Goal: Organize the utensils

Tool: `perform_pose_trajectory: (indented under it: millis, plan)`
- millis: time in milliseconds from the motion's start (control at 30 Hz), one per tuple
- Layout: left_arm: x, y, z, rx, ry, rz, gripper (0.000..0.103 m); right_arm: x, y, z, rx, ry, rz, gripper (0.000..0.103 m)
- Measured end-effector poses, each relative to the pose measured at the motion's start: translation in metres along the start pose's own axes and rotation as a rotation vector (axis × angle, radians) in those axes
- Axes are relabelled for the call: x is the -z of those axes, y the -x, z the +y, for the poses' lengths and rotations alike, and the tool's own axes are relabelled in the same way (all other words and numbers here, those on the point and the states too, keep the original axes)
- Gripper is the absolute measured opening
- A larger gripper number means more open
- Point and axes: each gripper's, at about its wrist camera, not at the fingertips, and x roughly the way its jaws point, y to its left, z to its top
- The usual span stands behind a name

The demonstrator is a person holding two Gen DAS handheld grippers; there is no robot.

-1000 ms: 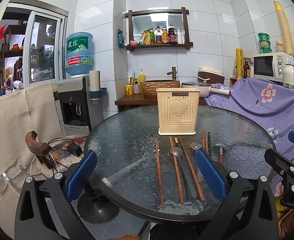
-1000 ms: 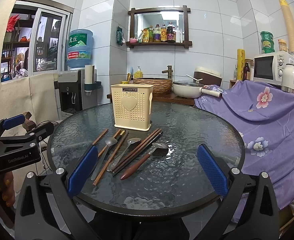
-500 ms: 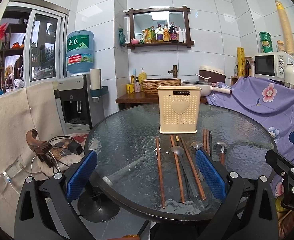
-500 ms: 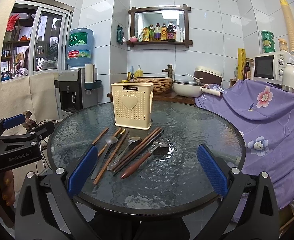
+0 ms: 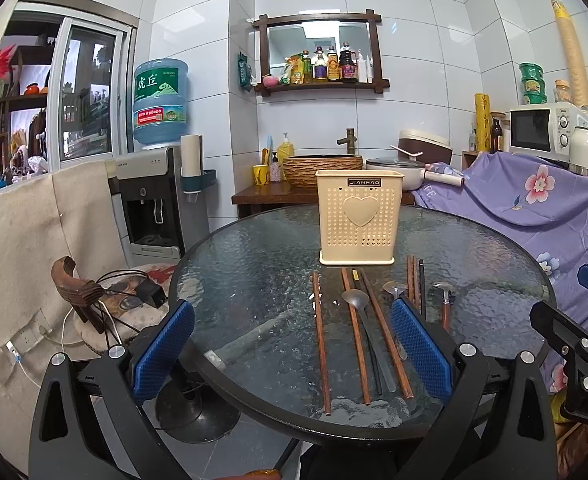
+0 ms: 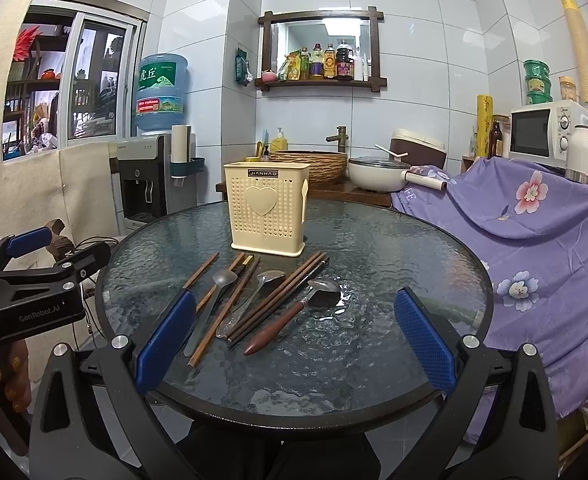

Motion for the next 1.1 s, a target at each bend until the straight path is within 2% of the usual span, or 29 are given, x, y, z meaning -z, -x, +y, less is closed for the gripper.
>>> perform_pose_trajectory:
  millis: [1100]
  plan:
    - [0.0015, -0.0005, 0.0032, 0.001, 0.003, 0.005, 0.097, -0.0003, -0.0007, 0.0014, -0.011, 0.008, 0.004, 0.098]
